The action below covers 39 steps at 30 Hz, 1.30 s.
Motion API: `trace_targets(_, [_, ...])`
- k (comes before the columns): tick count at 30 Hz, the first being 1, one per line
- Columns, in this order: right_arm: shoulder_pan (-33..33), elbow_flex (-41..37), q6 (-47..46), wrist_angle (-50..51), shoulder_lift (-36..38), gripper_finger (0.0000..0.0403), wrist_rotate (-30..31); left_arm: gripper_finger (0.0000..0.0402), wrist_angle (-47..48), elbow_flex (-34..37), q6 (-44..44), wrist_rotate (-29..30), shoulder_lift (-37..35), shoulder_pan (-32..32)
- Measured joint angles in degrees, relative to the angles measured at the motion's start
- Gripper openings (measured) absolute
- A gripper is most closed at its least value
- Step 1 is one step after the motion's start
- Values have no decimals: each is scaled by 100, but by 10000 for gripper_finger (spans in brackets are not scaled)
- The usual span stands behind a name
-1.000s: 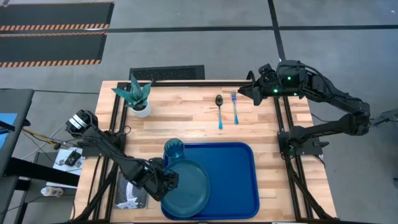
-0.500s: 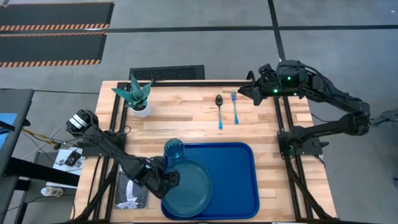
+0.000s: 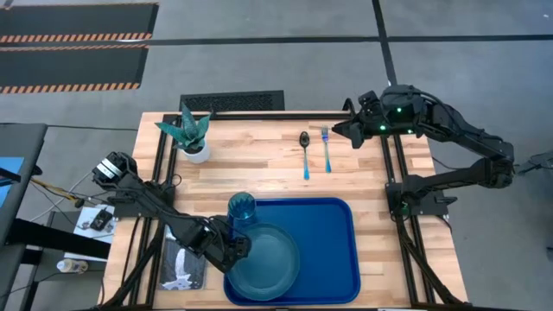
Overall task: Pick and place plate/cup/fork/spoon on tray
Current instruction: Put the dark blue plate on the blue serving tray to the bottom right of the blue glass, then put the blue spoon on the blue serving tray to the right of the dark blue plate
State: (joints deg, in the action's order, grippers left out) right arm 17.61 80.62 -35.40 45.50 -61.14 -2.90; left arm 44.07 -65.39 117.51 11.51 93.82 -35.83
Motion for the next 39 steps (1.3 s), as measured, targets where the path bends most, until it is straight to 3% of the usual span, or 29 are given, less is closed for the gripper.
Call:
trace_targets(9, [-256, -233, 1242, 396, -382, 128, -72, 281, -7, 0, -32, -149, -324, -73])
trace_targets(15, [-364, -306, 995, 447, -1172, 128, 145, 281, 17, -1, 42, -91, -1324, -332])
trace_targets(18, [-363, -306, 991, 504, -1719, 128, 697, 281, 142, -2, 392, 526, -1918, -485])
trace_targets(20, [-347, -306, 833, 585, -2135, 129, 1288, 281, 230, -2, 564, 1312, -2277, -569])
trace_targets(22, [-231, -306, 673, 617, -2556, 134, 1510, 281, 244, -7, 580, 2144, -2570, -627])
trace_targets(25, [72, -323, 649, 548, -3178, 149, 1077, 281, 295, -7, 291, 3004, -2898, -624])
trace_targets(28, [387, -550, 625, 178, -3616, 167, 662, 281, 336, -7, -150, 3506, -3090, -494])
trace_targets(35, [1087, -1345, 250, -1058, -3864, 195, -106, 281, 334, -7, -991, 3737, -3200, -47])
trace_targets(39, [1002, -1669, -85, -1787, -3866, 208, -304, 281, 336, -7, -1174, 3739, -3187, 201])
